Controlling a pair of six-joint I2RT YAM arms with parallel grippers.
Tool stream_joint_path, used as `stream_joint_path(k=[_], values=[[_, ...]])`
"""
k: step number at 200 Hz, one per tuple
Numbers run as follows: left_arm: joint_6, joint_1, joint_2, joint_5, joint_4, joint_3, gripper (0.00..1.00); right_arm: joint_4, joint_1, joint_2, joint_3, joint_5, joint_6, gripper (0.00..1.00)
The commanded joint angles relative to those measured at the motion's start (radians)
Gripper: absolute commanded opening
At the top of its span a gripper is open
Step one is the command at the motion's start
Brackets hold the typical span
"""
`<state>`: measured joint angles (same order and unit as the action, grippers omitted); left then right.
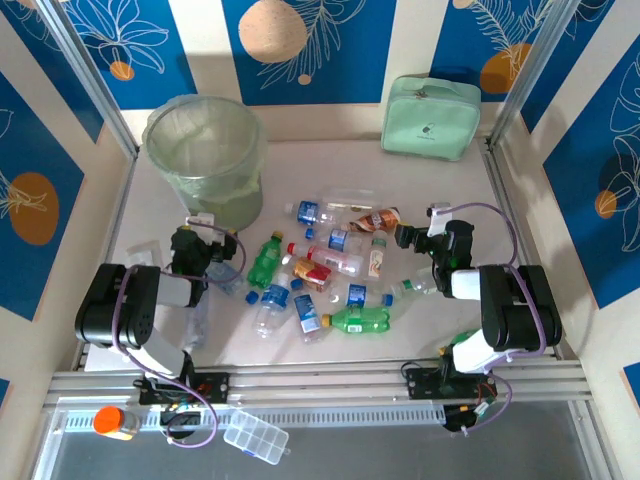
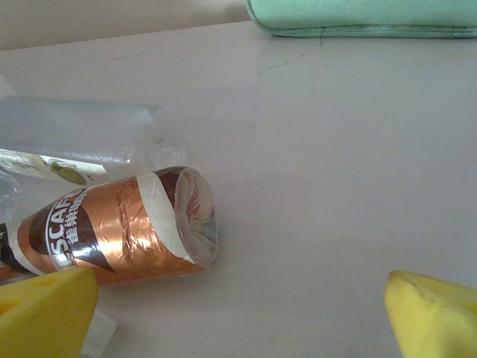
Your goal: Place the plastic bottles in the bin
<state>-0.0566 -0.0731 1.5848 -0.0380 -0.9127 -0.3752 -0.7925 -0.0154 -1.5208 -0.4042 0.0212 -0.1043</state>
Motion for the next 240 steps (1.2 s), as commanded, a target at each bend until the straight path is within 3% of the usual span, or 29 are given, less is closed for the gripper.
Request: stream_joint_path(k=[1,222,240], values=[[0.008,0.006,-0.019,-0.01,-0.026,-0.002,0.99,-0.002,-0.006,0.0,-0.019,-0.014,0.006,0.99],[0.011,0.007,-0.023,-0.002,-0.03,0.003,0.99,-0.008,-0.003,0.002,-0.016,-0.01,0.008,0.99],[0.006,0.007,-0.059,-0.006,-0.044,0.025,0.99,0.102,-0.002,0.053,-0.056,-0.033,0.022,0.99]])
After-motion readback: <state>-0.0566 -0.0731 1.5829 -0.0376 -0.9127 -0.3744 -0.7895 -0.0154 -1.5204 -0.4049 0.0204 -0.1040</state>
